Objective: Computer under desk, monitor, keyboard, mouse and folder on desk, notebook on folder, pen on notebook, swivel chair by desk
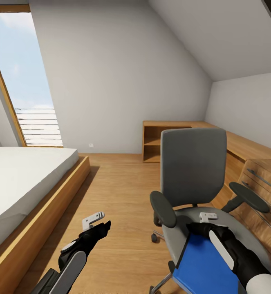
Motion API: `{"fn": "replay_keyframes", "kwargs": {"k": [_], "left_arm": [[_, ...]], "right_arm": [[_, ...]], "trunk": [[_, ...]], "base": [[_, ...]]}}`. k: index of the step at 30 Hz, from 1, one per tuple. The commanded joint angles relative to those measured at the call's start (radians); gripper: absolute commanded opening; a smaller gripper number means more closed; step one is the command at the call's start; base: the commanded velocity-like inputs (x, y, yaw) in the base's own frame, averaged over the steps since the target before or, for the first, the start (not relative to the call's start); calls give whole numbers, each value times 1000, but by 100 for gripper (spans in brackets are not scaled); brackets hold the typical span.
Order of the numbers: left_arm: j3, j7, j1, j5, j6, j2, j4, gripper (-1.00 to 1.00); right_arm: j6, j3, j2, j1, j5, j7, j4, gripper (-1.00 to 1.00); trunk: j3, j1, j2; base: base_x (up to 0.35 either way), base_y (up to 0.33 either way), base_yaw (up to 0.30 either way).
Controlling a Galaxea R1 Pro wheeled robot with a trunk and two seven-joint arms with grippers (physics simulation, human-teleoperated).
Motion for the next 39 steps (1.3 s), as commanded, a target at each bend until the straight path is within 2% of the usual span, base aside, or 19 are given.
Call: {"fn": "replay_keyframes", "kwargs": {"k": [1,19,34,39], "left_arm": [[-2,8,-1,7,1,1,-1,100],[-2,7,-1,7,2,0,0,100],[-3,12,-1,5,1,0,8,100],[-3,12,-1,4,1,0,10,100]], "right_arm": [[3,4,-1,-1,-9,-8,-1,100],[1,4,-1,-1,-9,-7,-1,100],[-8,1,-2,-1,-9,-3,-15,100],[-8,-3,-3,-1,-10,-2,-56,100]], "trunk": [[-1,0,-1],[-1,0,-1],[46,-58,104],[62,-77,139]], "base": [[-14,-7,0],[-2,-1,0],[0,0,0],[0,0,0]]}}
